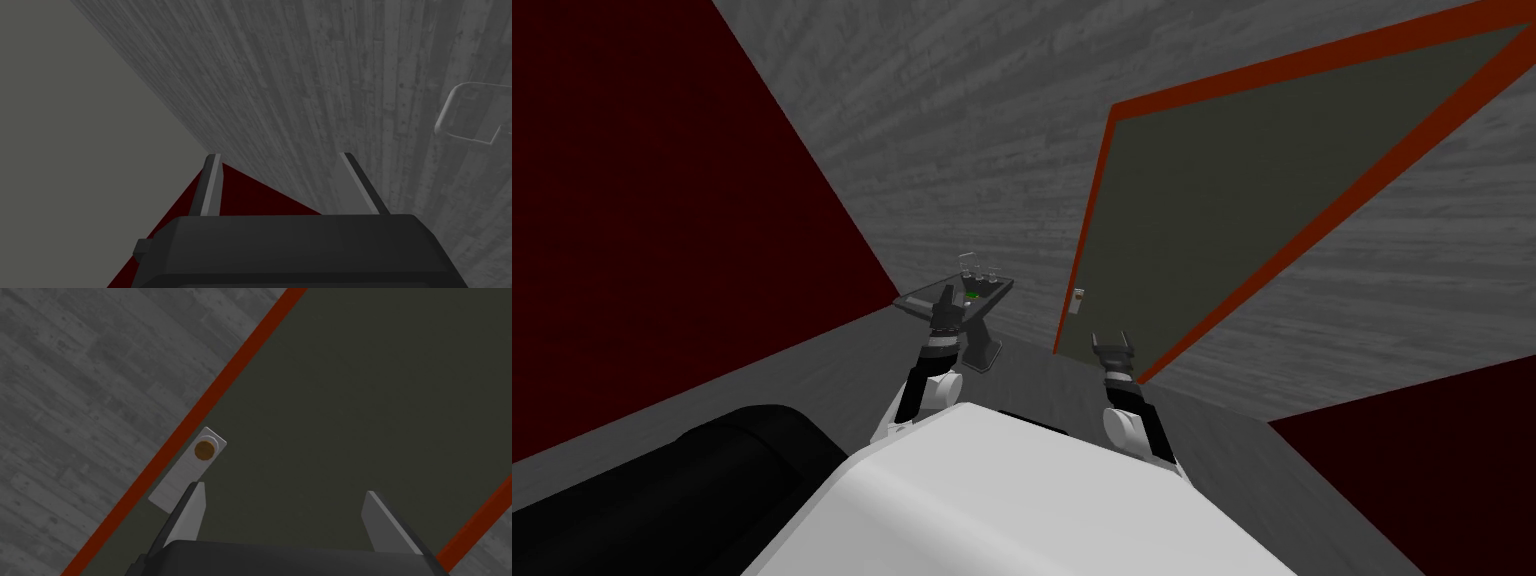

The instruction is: Pull the door open

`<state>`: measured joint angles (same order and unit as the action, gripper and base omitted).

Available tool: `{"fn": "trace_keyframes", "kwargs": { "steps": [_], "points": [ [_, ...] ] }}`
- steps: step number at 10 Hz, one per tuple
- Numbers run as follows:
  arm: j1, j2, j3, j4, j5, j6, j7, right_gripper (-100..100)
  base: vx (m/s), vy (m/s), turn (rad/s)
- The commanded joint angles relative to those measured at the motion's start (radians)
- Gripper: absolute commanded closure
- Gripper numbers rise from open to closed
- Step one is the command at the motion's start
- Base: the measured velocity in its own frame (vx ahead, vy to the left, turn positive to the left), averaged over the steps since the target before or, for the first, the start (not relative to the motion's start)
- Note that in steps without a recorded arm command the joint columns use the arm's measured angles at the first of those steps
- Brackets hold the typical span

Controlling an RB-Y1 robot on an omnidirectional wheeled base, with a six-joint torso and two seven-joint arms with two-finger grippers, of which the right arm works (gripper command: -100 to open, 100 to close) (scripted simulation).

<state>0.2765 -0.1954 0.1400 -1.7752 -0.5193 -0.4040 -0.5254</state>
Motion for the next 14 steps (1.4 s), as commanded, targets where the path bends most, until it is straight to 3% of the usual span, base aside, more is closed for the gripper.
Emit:
{"fn": "trace_keyframes", "kwargs": {
  "steps": [1,14],
  "points": [
    [-0.013,-0.011,0.005,0.026,-0.027,0.003,-0.039,-100,0.135,0.021,-0.025],
    [-0.112,-0.072,0.046,0.220,-0.200,0.009,-0.272,-100,0.112,0.018,-0.021]
  ]
}}
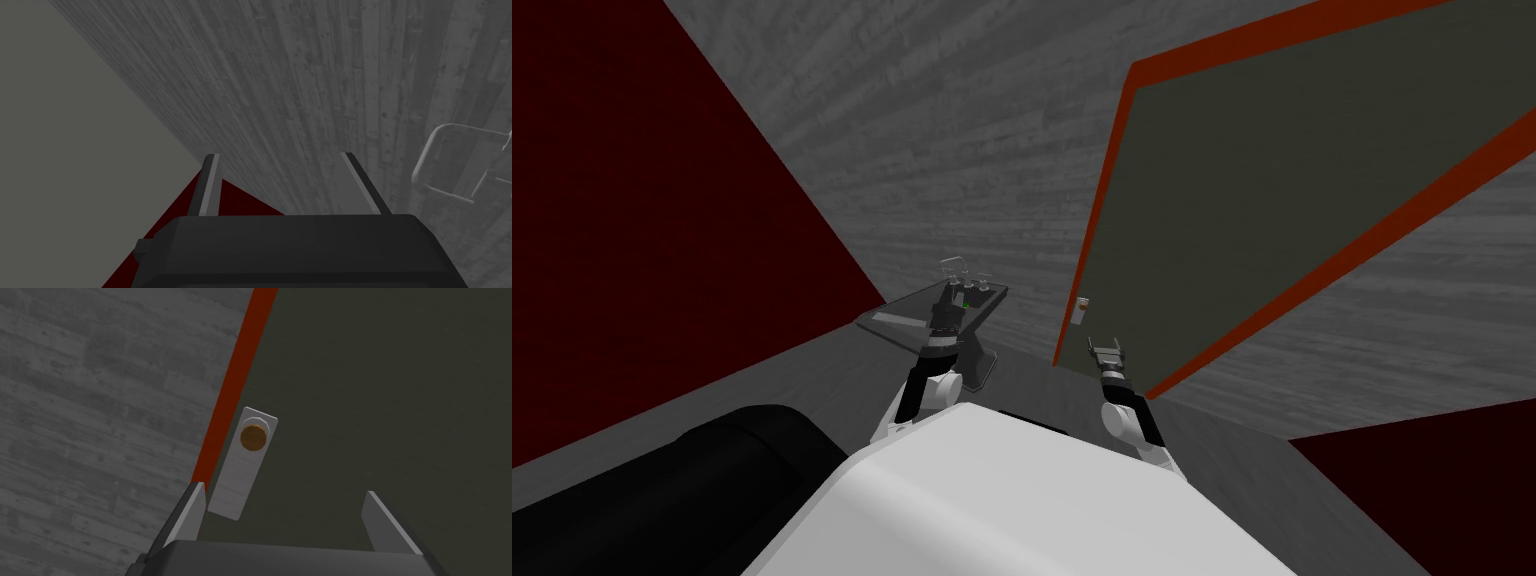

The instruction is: Pull the door open

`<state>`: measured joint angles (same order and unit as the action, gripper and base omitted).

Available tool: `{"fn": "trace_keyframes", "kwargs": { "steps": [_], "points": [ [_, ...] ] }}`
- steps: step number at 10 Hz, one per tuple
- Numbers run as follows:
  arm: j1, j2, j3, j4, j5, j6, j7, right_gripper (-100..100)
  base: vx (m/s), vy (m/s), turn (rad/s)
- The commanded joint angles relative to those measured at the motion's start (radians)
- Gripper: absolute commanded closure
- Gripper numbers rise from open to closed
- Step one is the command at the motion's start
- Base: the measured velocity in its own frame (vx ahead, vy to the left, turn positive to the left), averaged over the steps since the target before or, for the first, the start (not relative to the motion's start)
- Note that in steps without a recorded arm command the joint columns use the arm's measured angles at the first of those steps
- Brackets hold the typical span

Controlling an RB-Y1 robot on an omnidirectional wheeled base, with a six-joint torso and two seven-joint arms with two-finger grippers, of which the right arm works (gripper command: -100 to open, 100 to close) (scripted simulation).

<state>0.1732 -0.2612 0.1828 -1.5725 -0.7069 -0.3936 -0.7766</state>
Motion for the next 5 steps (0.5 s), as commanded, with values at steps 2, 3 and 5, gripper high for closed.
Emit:
{"fn": "trace_keyframes", "kwargs": {
  "steps": [2,3,5],
  "points": [
    [-0.021,-0.013,0.008,0.040,-0.032,-0.001,-0.048,-100,0.110,0.027,-0.017],
    [-0.032,-0.020,0.013,0.063,-0.053,0.000,-0.075,-100,0.125,0.024,-0.027],
    [-0.047,-0.029,0.019,0.092,-0.079,0.001,-0.111,-100,0.131,0.022,-0.022]
  ]
}}
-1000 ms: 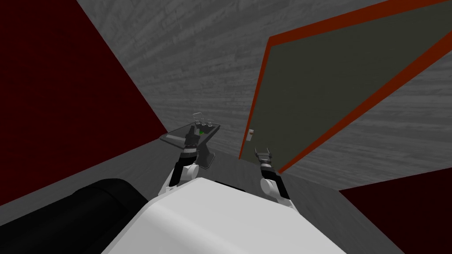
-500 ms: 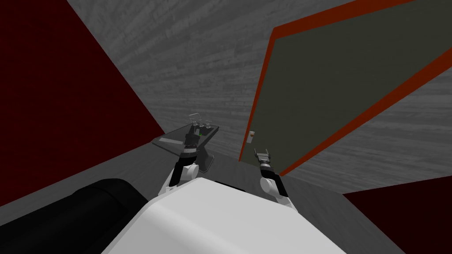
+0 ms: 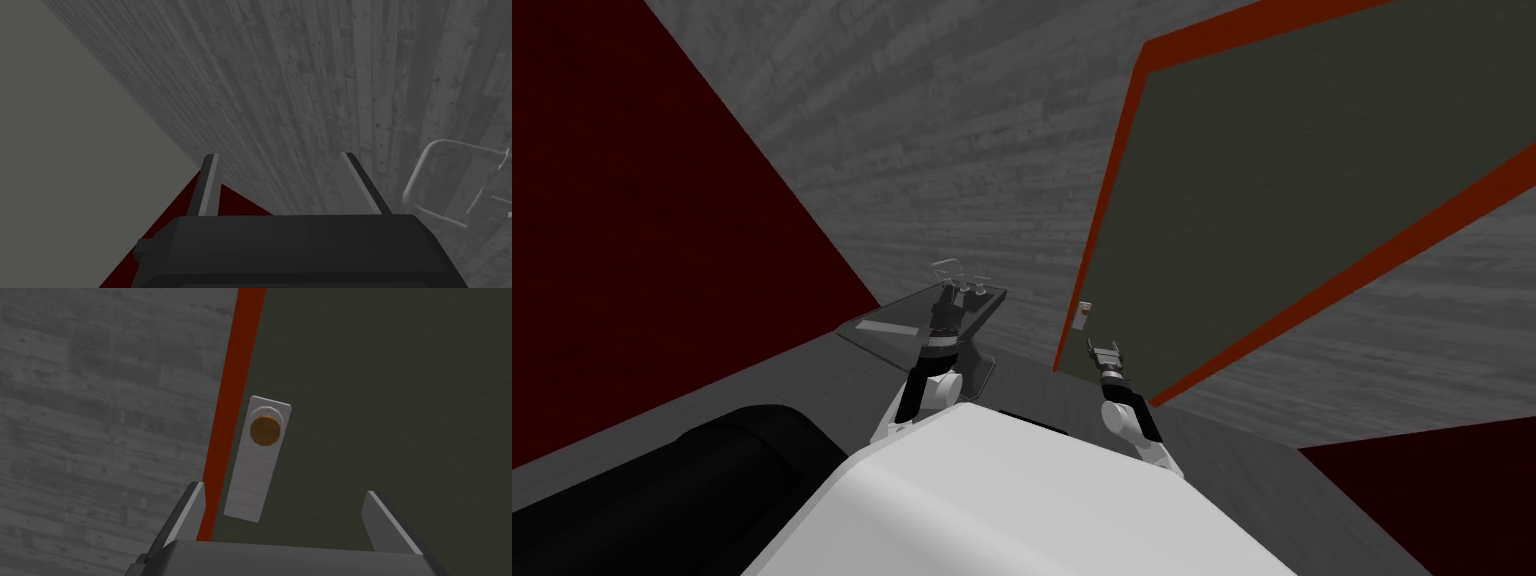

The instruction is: Pull the door open

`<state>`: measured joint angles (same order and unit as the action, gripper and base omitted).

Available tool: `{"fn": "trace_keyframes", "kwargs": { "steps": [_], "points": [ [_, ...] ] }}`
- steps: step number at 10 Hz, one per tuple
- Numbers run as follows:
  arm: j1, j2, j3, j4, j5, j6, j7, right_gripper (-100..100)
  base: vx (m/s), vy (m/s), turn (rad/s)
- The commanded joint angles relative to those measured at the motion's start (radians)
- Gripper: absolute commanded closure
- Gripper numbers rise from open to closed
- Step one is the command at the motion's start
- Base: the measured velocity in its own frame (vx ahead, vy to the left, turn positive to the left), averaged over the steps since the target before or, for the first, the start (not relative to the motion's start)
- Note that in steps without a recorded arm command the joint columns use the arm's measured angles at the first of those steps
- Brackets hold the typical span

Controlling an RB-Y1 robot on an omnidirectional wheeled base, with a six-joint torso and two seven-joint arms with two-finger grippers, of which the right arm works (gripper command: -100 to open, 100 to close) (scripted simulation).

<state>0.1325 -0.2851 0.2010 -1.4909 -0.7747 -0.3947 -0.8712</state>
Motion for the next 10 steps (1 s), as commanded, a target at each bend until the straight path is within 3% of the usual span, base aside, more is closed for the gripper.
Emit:
{"fn": "trace_keyframes", "kwargs": {
  "steps": [1,8,9,10],
  "points": [
    [-0.012,-0.008,0.003,0.020,-0.020,0.002,-0.028,-100,0.127,0.016,-0.017],
    [-0.067,-0.039,0.025,0.128,-0.116,0.006,-0.157,-100,0.139,0.030,-0.022],
    [-0.059,-0.036,0.022,0.114,-0.108,0.007,-0.144,-100,0.053,0.016,-0.002],
    [-0.060,-0.059,0.006,0.134,-0.117,-0.002,-0.168,-100,0.114,0.028,0.201]
  ]
}}
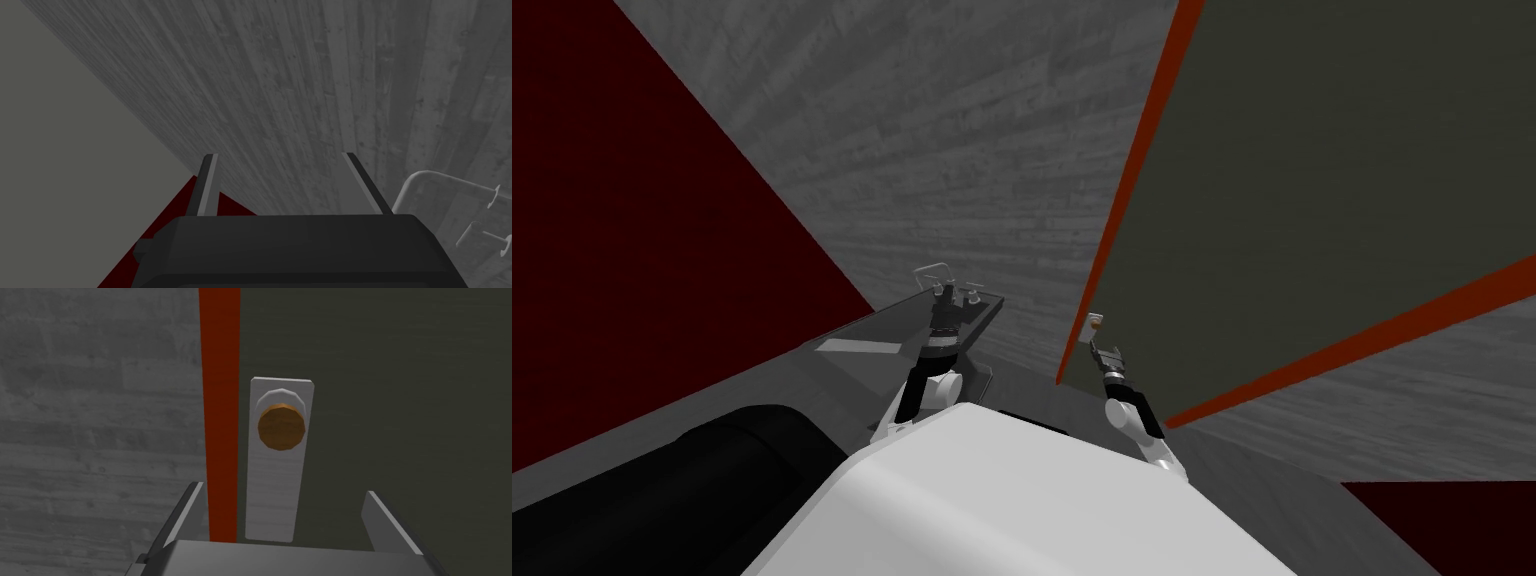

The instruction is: Pull the door open

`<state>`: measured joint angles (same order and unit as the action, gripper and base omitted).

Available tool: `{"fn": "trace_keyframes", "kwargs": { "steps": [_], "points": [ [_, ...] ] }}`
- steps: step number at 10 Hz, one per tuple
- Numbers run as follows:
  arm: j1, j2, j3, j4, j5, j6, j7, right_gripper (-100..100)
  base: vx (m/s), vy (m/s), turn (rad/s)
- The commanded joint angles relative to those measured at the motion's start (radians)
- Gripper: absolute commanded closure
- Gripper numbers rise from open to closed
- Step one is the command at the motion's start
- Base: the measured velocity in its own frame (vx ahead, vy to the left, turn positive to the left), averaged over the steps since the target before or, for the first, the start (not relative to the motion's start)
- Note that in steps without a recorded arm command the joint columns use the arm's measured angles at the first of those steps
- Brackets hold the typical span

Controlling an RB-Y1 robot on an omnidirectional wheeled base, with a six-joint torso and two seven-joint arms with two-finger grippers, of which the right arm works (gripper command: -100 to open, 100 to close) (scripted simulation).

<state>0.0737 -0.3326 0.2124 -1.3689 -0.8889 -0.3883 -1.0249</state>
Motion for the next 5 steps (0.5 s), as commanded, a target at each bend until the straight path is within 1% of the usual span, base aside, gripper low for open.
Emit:
{"fn": "trace_keyframes", "kwargs": {
  "steps": [1,2,4,5],
  "points": [
    [-0.002,-0.028,-0.017,0.027,-0.009,-0.014,-0.030,-100,0.193,0.035,0.265],
    [-0.002,-0.046,-0.031,0.043,-0.015,-0.021,-0.047,-100,0.198,0.029,0.243],
    [-0.003,-0.083,-0.058,0.075,-0.028,-0.035,-0.082,-100,0.202,0.005,0.203],
    [-0.003,-0.091,-0.064,0.082,-0.030,-0.038,-0.089,-100,0.195,0.010,0.118]
  ]
}}
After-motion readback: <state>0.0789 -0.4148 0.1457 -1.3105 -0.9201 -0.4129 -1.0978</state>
